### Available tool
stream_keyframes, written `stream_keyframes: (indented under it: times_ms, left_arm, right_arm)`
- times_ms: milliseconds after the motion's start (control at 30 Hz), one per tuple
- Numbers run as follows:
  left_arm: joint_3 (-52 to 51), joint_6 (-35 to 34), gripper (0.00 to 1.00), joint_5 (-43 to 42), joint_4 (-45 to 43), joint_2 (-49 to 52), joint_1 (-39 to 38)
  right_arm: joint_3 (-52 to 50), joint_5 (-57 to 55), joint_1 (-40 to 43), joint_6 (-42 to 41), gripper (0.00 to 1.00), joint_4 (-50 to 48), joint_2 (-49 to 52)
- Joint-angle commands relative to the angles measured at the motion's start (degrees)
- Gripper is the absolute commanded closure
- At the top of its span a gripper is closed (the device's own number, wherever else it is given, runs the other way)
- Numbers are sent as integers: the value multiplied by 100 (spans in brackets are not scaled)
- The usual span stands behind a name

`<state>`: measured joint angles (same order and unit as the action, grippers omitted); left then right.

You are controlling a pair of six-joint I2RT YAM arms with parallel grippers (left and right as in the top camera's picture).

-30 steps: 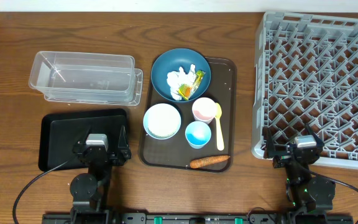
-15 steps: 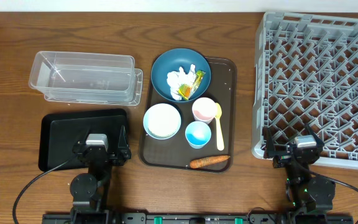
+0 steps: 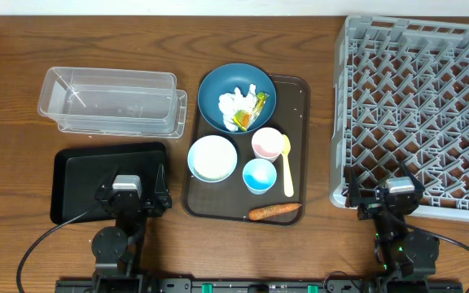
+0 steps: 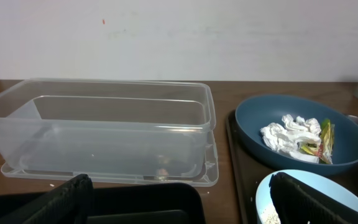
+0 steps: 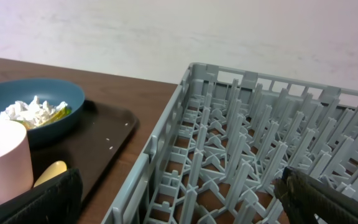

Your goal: Sort waste into correct bins and load items into the dishwasher rack

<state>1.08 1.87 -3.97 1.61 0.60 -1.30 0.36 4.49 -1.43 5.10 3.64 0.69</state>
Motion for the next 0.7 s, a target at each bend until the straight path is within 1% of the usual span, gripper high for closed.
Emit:
stream_keyframes:
  times_ms: [0,200,333,367,433,500,533,667]
  left_arm:
    - [-85,28,7,-120,201,-37,-17]
    - [-85,24,7,-136,203,-13,-17]
    - [-85,-70,7,-140,203,63,-17]
    - [-85,-120,7,-138,203,92,-17]
    - [-57,-522,7,-85,223,184,-17]
    - [44,-1023,7,44,275,341,-17]
    - [111,-1113,7,52,286,446,-17]
    - [586,-1113,7,59,289,1084,-17]
  right_arm:
    - [-7,46,-37,76,1,17,-31]
    - [-4,96,-37,37,1,0,-31]
    - [-4,85,-37,-240,1,-35,-31]
    - [-4,90,-37,-435,1,-44,-31]
    - [0,87,-37,-730,1,-39,-31]
    - [9,85,-37,-831,1,-42,-31]
    - [24,70,-37,-828,1,-42,-31]
    - [216,-365,-37,-826,1,-42,-15]
